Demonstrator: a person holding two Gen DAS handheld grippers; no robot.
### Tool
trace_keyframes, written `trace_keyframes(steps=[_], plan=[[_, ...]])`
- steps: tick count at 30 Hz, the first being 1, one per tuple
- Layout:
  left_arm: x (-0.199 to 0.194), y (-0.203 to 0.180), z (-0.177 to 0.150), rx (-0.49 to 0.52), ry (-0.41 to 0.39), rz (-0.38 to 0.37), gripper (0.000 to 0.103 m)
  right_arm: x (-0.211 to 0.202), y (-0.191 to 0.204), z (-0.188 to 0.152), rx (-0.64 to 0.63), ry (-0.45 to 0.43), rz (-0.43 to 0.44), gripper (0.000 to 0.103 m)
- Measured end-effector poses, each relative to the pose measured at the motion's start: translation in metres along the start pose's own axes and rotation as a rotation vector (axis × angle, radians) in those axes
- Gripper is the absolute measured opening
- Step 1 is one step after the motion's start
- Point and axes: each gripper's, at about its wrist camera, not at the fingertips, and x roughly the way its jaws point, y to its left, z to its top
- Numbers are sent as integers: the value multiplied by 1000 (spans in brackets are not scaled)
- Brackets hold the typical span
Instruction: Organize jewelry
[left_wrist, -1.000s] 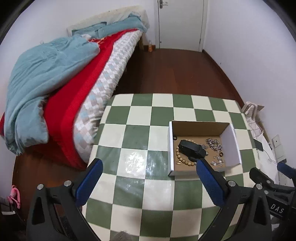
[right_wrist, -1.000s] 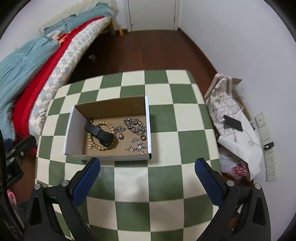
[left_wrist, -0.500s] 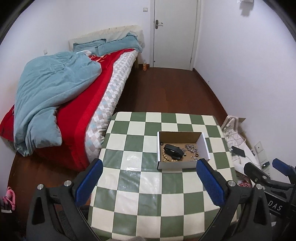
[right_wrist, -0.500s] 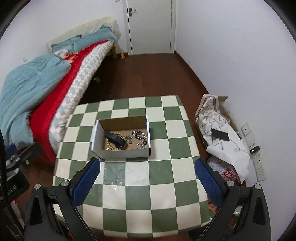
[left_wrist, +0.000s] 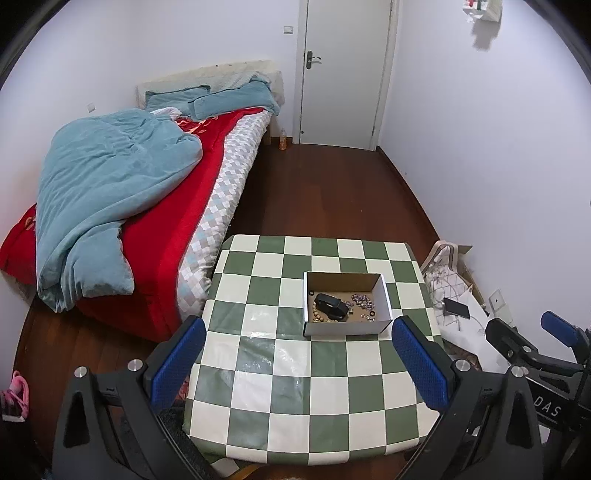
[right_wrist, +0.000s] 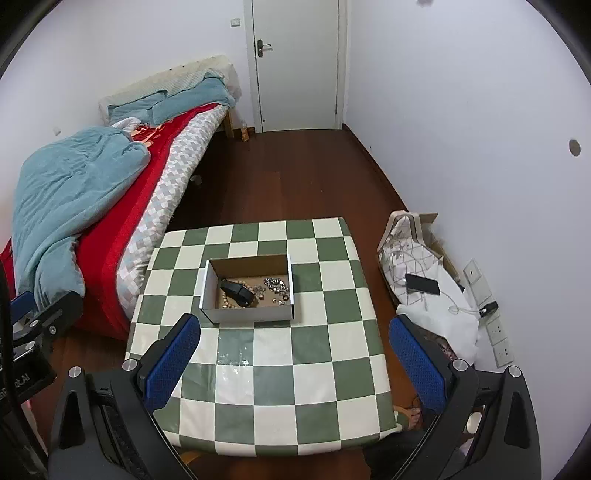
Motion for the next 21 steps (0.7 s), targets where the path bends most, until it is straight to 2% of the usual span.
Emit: trace_keyframes(steps=[6, 21], plan=[[-2, -1, 8, 7, 7, 44, 103, -8, 4, 11, -16, -10, -2, 103], [1, -3, 9, 11, 17, 37, 103, -4, 5, 19, -26, 7, -1, 103]])
